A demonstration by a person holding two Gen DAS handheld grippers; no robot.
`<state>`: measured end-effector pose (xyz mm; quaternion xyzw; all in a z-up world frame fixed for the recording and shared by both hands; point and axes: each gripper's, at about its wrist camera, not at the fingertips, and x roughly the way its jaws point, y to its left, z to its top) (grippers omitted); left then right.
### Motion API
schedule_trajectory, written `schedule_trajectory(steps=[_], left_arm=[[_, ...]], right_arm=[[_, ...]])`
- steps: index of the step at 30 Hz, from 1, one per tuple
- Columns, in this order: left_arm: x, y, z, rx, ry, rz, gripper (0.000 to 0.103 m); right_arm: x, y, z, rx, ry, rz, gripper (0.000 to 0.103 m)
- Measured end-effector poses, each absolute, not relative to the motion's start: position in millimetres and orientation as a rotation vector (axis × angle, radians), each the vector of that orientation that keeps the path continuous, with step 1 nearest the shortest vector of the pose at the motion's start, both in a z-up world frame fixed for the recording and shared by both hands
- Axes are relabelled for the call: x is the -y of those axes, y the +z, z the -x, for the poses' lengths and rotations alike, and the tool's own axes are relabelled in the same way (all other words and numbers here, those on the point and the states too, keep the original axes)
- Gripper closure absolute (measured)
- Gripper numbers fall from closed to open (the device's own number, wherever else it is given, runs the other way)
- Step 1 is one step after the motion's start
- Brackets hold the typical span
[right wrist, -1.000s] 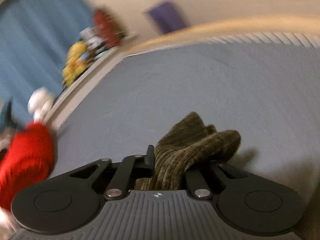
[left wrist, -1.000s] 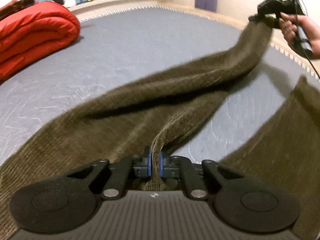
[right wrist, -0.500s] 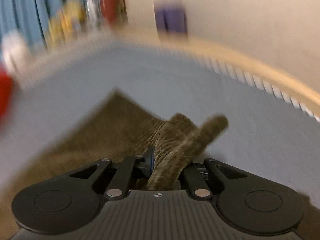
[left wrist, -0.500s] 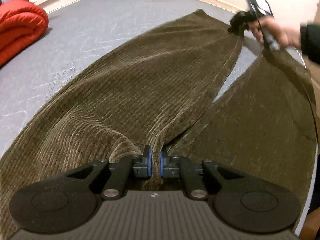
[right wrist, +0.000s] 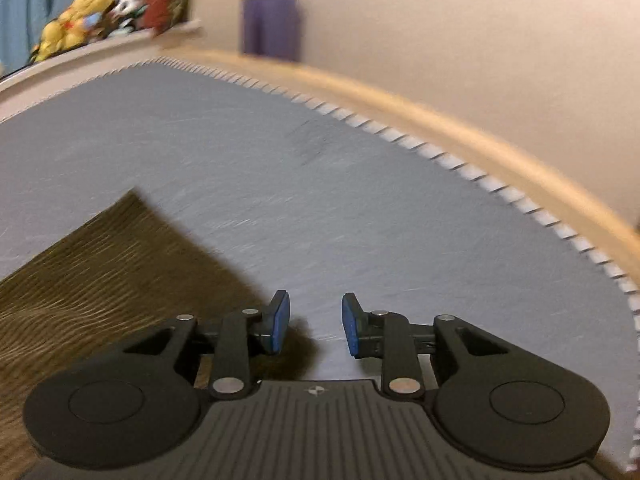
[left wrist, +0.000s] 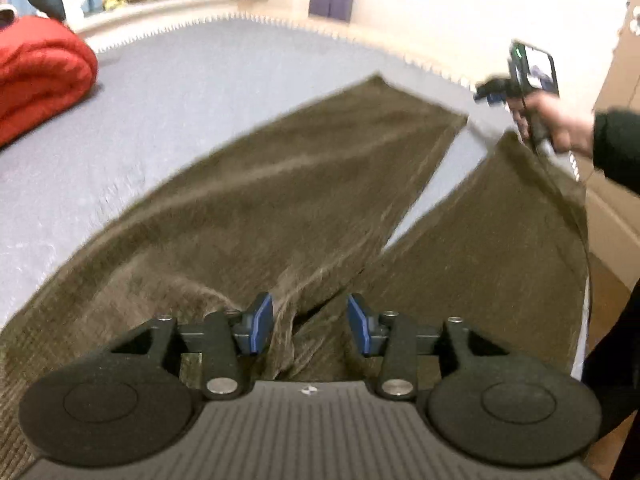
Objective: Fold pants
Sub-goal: 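Lay the leg flat and open both grippers, then grasp the grey waistband edge with the left gripper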
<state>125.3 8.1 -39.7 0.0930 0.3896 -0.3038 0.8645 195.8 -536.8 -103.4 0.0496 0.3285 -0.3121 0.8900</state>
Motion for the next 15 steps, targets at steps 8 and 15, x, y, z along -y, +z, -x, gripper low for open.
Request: schedule_trajectory(steps=[8, 15], left_arm=[[-5.2, -78.4, -113.4, -0.919, -0.522, -0.228, 0.09], [-43.2, -4.0, -73.4, -0.795, -0.423, -0.113, 0.081]], right_arm=[[492.5, -37.6, -114.2, -0.528, -0.418, -0.166, 0.07], [398.3, 37.5, -25.9, -0.388, -0.053, -0.223, 0.051]])
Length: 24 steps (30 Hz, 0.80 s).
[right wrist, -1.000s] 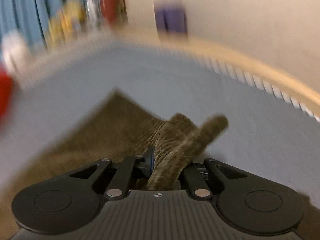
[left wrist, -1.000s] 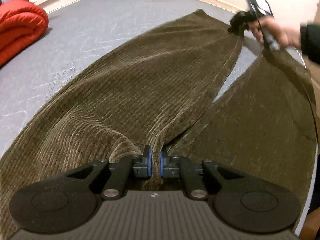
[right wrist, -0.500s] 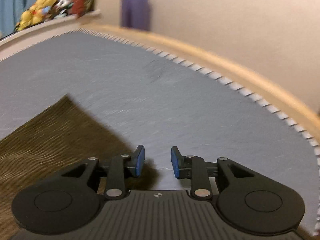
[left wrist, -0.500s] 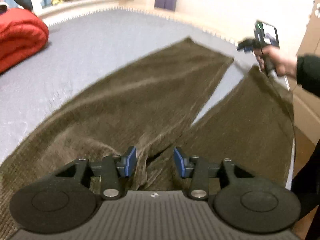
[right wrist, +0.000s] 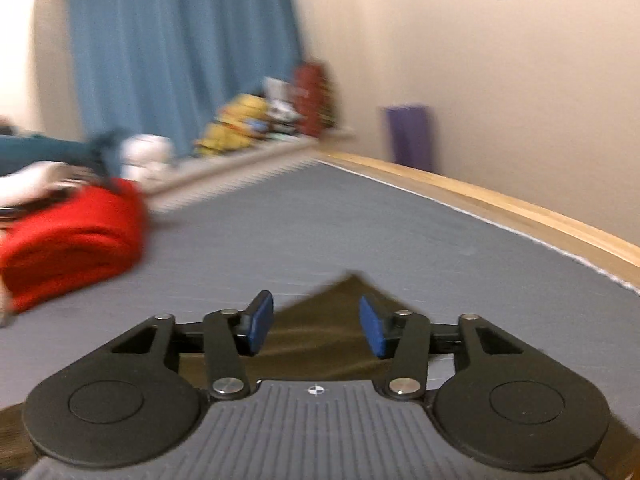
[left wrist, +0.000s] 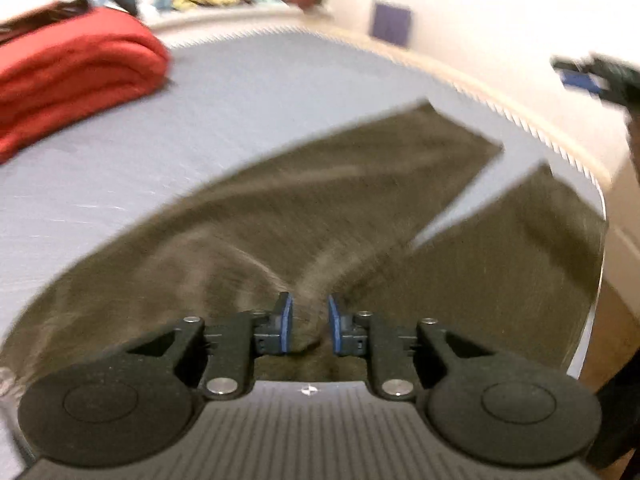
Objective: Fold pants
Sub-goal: 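Grasp the grey waistband edge with the left gripper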
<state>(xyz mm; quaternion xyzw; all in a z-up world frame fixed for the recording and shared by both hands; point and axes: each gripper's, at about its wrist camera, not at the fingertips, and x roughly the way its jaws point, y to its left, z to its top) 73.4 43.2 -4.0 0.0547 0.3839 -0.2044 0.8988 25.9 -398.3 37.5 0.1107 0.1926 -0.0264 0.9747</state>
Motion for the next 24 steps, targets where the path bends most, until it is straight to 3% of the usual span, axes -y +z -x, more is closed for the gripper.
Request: schedule_trajectory(steps=[7, 11, 14, 18, 20, 21, 22, 24], left_arm=[[-135.2, 44.0, -24.9, -0.725, -0.213, 0.009, 0.074], [-192.2, 16.7, -1.0, -0.731, -0.09, 0.094, 0.071], [-223.2, -15.7, -3.8, -0.869, 0.023, 0.169, 0.072], [-238.1, -37.2, -11.2, -0.914, 0.049, 0.169, 0.069], [-249.0, -45.3, -14.4, -0.937, 0.076, 0.192, 0.056], [-252.8, -48.2, -17.1, -0.937, 0.088, 0.194, 0.04], [-256.0, -49.8, -19.1, -0.937, 0.102, 0.194, 0.033], [-261.4, -55.8, -24.8, -0.957, 0.119, 0.221, 0.032]], right_arm=[[289.1, 50.2, 23.8, -0.379, 0.263, -0.199, 0.05], [217.5, 21.7, 41.8, -0.445, 0.458, -0.086, 0.051], [170.9, 2.1, 59.7, -0.529, 0.575, 0.019, 0.052], [125.2, -16.7, 90.7, -0.602, 0.751, 0.161, 0.053], [106.1, -27.2, 107.7, -0.634, 0.835, 0.24, 0.053], [99.2, -32.4, 113.3, -0.65, 0.866, 0.264, 0.053], [92.3, -34.9, 121.5, -0.669, 0.888, 0.277, 0.053], [79.3, -40.8, 129.9, -0.713, 0.932, 0.283, 0.053]])
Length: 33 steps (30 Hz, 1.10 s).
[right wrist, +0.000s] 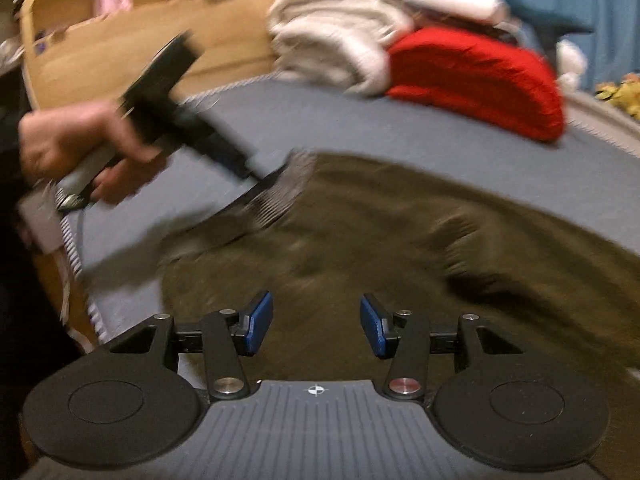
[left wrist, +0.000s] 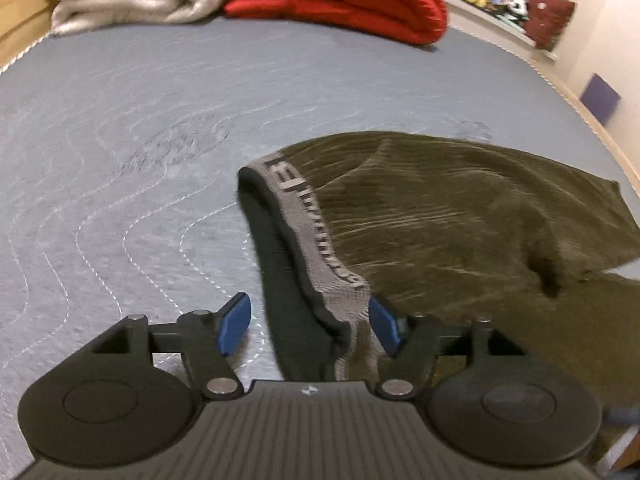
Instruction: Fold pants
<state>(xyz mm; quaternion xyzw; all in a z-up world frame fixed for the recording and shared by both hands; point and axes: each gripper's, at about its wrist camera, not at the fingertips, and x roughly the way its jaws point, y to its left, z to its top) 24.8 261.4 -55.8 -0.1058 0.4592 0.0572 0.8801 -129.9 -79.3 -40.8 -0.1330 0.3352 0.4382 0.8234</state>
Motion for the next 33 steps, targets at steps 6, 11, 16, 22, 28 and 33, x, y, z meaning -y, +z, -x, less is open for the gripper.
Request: schedule_trajectory(steps=[6, 11, 16, 22, 28, 33], left_arm=[[-262.9, -77.3, -38.2, -0.996, 0.119, 0.251, 0.032], [-265.9, -56.5, -44.5, -0.838, 0.146, 0.177, 0.031], [-283.0, -55.9, -66.0, -0.755, 0.167, 0.272, 0.031], [-300.4, -71.7, -94.1, -0.743, 0.236, 0.32, 0.031], [-296.2, -77.0, -117.2, -0.734, 0.248, 0.286, 0.026], [-287.5, -79.5, -131.9, -0.721, 0.245, 0.259, 0.024]], right_arm=[[48.0, -62.7, 165.0, -0.739, 1.061, 0.44, 0.052], [42.0, -65.0, 168.7, -0.757, 1.084, 0.471, 0.052], [45.8, -68.9, 163.4, -0.798, 1.038, 0.453, 0.051], [61.0, -76.7, 141.3, -0.871, 0.882, 0.433, 0.051], [93.5, -86.6, 115.8, -0.987, 0.75, 0.34, 0.051], [103.4, -86.0, 115.5, -1.001, 0.748, 0.324, 0.051]])
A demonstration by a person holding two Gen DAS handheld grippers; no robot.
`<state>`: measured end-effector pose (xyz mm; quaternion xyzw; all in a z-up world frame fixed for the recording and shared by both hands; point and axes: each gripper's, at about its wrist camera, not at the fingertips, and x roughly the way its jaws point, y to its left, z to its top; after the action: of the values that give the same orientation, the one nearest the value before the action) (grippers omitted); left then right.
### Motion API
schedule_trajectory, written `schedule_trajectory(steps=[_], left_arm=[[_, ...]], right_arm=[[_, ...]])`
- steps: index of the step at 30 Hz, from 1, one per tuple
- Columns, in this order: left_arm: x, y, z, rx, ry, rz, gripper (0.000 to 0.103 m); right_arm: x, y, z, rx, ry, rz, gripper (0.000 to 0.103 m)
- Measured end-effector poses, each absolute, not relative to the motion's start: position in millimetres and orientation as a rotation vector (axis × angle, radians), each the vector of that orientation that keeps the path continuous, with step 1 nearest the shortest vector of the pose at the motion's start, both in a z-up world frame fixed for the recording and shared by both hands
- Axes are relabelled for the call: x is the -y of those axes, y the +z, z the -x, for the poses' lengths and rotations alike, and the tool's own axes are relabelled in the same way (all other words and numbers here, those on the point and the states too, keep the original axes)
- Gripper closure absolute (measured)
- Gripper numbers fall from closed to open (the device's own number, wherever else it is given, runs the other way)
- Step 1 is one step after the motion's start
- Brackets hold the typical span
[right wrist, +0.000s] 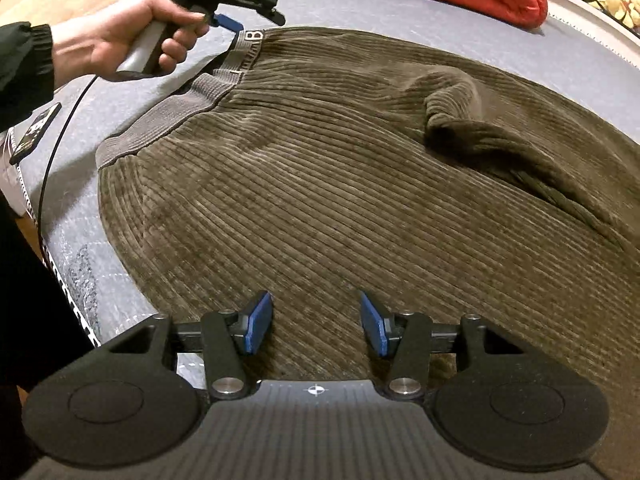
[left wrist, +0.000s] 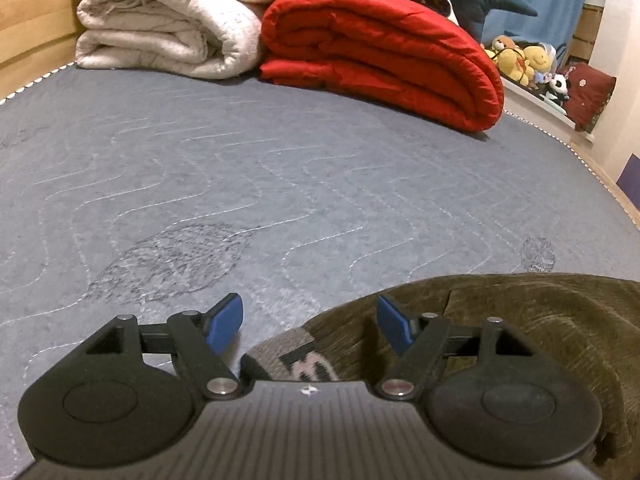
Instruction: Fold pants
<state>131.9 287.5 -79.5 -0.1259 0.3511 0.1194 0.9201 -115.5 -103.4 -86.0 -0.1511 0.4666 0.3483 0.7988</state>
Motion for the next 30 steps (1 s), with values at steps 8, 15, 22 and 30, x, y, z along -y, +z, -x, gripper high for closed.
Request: schedule_trajectory(steps=[8, 15, 22, 30], left_arm=[[-267.3, -83.3, -150.5, -0.749, 0.202, 0.163, 0.024], [-256.5, -90.6, -157.1, -0.776, 0.171, 0.119, 0.024], [-252.2, -99.5, -161.4, -0.803, 0.184, 0.069, 0.024], [-252.5, -97.8, -161.8, -0.773, 0.198, 0.063, 0.024]], right_arm=[[110.6, -88.9, 111.2, -1.006, 0.773, 0.312, 0.051], [108.6, -89.2, 109.6, -1.015, 0.77, 0.309, 0.05], [111.2, -90.0, 109.5, -1.01, 0.776, 0.305, 0.05], [124.8, -72.4, 99.6, -0.944, 0.763, 0.196, 0.05]])
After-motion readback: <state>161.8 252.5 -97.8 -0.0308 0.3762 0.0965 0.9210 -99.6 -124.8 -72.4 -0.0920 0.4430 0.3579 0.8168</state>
